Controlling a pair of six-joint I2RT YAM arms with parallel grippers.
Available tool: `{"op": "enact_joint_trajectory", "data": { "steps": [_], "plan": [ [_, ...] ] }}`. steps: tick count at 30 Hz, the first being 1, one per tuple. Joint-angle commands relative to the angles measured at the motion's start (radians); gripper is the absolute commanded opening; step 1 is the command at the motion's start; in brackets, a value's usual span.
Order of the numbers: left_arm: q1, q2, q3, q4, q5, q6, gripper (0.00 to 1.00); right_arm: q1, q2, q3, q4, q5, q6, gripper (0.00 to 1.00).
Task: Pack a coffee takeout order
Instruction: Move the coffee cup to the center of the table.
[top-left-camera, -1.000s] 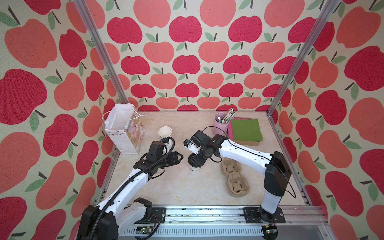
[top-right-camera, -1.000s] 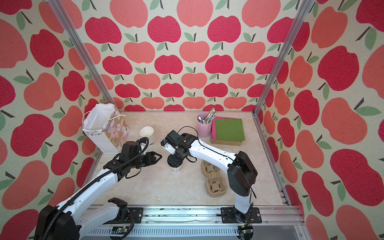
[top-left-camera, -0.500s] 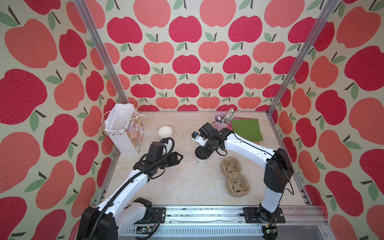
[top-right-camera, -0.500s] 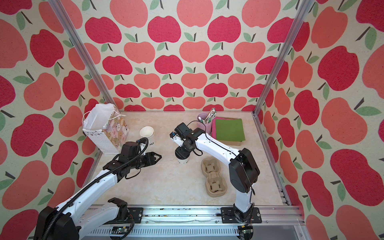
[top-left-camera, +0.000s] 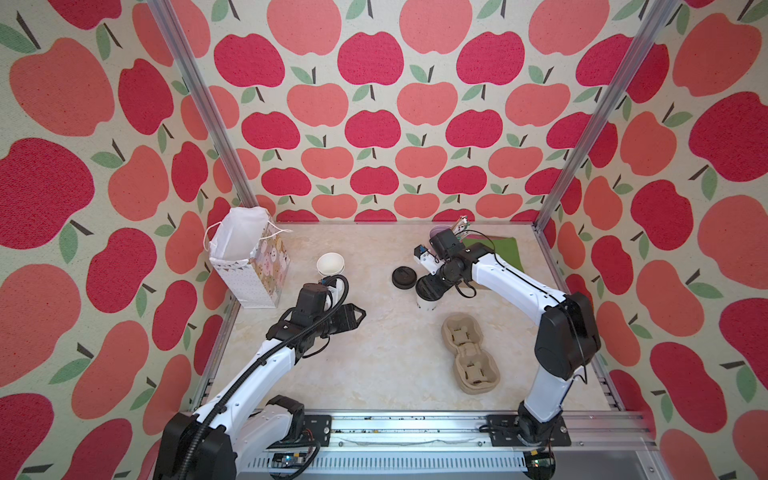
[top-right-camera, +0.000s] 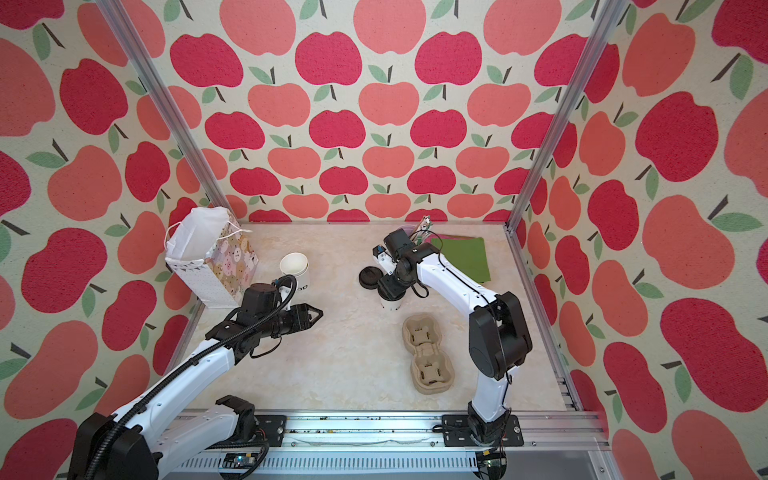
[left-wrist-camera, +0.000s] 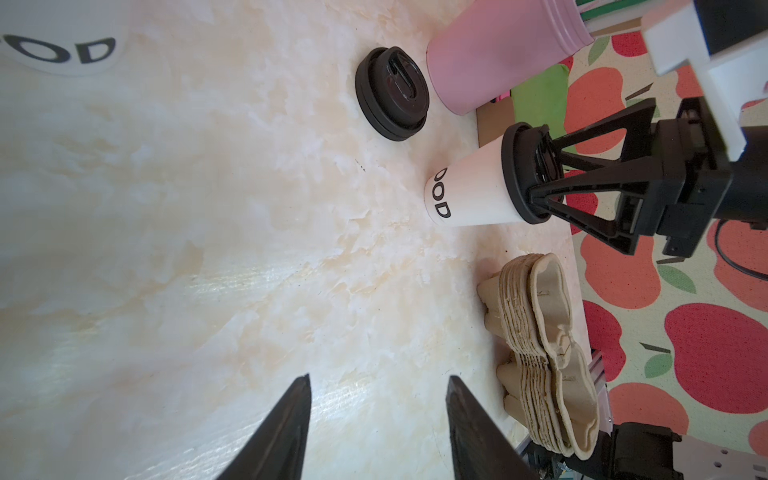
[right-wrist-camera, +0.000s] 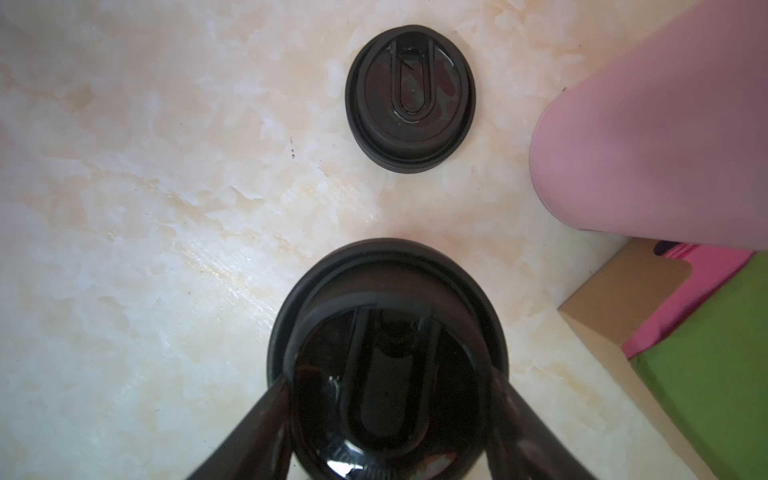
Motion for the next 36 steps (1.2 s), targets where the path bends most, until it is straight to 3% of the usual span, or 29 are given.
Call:
{"op": "enact_joint_trajectory", "data": {
  "steps": [1,9,36],
  "plan": [
    [0.006,-0.006,0.001,-0.001,-0.003,-0.003,0.55,-0.057,0.065,-0.083,-0.163,0.112,-0.033,0.61],
    [0.007,0.013,0.018,-0.004,0.000,0.004,0.55,-0.108,0.052,-0.092,-0.153,0.121,-0.024,0.62],
    [0.008,0.029,0.021,-0.004,0.007,0.008,0.56,-0.109,0.017,-0.045,-0.149,0.069,0.004,0.71]
  ]
}}
